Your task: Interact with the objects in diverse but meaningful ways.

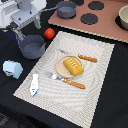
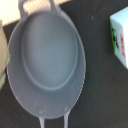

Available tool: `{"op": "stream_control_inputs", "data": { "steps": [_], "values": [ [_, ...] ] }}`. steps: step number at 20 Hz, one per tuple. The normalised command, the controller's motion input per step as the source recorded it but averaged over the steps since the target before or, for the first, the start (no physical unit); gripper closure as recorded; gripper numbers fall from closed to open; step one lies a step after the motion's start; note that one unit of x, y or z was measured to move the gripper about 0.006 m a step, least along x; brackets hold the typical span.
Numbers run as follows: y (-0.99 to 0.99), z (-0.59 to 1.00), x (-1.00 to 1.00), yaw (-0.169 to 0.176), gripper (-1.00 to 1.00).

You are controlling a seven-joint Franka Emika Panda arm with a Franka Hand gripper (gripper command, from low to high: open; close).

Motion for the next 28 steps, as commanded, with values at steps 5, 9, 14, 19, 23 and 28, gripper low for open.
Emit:
{"op": "stream_control_inputs", "data": {
  "steps": [5, 9, 14, 19, 23, 28],
  "values": [
    [-0.64, 0.15, 0.70, -0.066, -1.00],
    [-0.64, 0.04, 0.66, -0.086, -1.00],
    [-0.59, 0.00, 0.53, -0.123, -1.00],
    [-0.52, -0.02, 0.43, -0.133, -1.00],
    [-0.35, -0.15, 0.34, -0.113, -1.00],
    [-0.37, -0.17, 0.37, -0.097, -1.00]
  ]
}}
